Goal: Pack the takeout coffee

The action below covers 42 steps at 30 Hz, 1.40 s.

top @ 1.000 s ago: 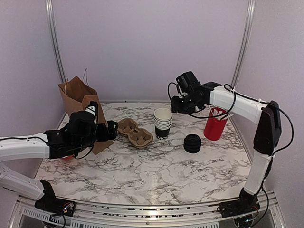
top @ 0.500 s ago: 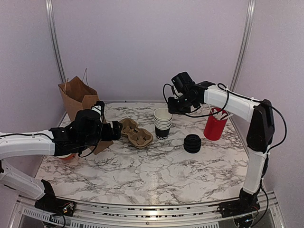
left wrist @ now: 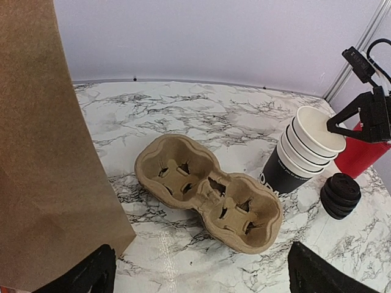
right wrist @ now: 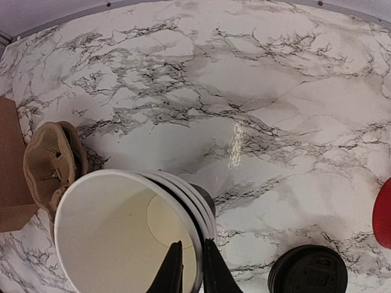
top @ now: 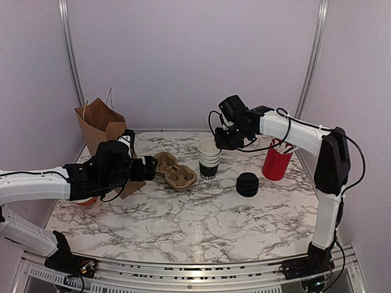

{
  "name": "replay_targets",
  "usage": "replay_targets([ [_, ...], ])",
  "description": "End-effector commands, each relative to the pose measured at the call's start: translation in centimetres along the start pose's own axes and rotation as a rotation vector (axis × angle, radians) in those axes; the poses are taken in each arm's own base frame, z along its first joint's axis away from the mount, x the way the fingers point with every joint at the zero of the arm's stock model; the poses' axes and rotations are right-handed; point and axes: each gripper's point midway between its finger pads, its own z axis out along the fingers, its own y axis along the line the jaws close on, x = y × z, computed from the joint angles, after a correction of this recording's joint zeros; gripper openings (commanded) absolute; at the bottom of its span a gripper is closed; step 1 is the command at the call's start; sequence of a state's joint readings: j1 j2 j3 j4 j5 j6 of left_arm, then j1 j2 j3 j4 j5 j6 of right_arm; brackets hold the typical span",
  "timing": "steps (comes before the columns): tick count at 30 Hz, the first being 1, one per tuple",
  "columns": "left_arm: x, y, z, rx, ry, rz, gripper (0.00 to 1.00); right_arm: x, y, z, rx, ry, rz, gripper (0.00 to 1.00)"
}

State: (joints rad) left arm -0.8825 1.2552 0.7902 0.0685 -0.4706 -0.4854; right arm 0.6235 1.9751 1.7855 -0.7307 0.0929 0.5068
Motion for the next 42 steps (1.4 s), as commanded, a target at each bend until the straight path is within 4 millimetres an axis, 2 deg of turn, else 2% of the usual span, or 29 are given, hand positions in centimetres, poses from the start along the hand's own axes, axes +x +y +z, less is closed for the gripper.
replay_targets([
  [1, -0.8, 0.0, -0.5, 0.012, -0.016, 0.003, 0.99, -1.1, 0.6, -0.9, -0.013, -0.023, 0.025, 0.08],
  [4, -0.7, 0.0, -0.5, 0.013, -0.012, 0.004, 0.99, -1.6, 0.6, -1.5, -0.014, -0.035, 0.029, 0.0],
  [15, -0.4, 0.0, -0.2, 0.01, -0.005, 0.004, 0.99, -4.0, 2.2, -5.1, -0.088, -0.108, 0.05, 0.0],
  [22, -0.3, 0.0, 0.1, 0.009, 0.002, 0.003, 0.99, -4.7, 2.5, -5.8, -0.103, -0.127, 0.046, 0.0],
  [28, -0.3, 0.1, 0.2, 0.01, 0.005, -0.002, 0.99, -7.0, 3.1, -9.3, -0.125, -0.203, 0.038, 0.0],
  [32, -0.3, 0.0, 0.4, 0.014, 0.01, -0.021, 0.99, -7.8, 3.2, -11.1, -0.125, -0.228, 0.028, 0.0],
  [38, -0.5, 0.4, 0.3, 0.01, 0.014, -0.063, 0.99, -8.0, 2.9, -13.6, -0.128, -0.252, 0.023, 0.0],
  [42, -0.8, 0.3, 0.0, 0.033, 0.022, -0.101, 0.99, -7.2, 3.6, -15.2, -0.179, -0.237, -0.004, 0.0],
])
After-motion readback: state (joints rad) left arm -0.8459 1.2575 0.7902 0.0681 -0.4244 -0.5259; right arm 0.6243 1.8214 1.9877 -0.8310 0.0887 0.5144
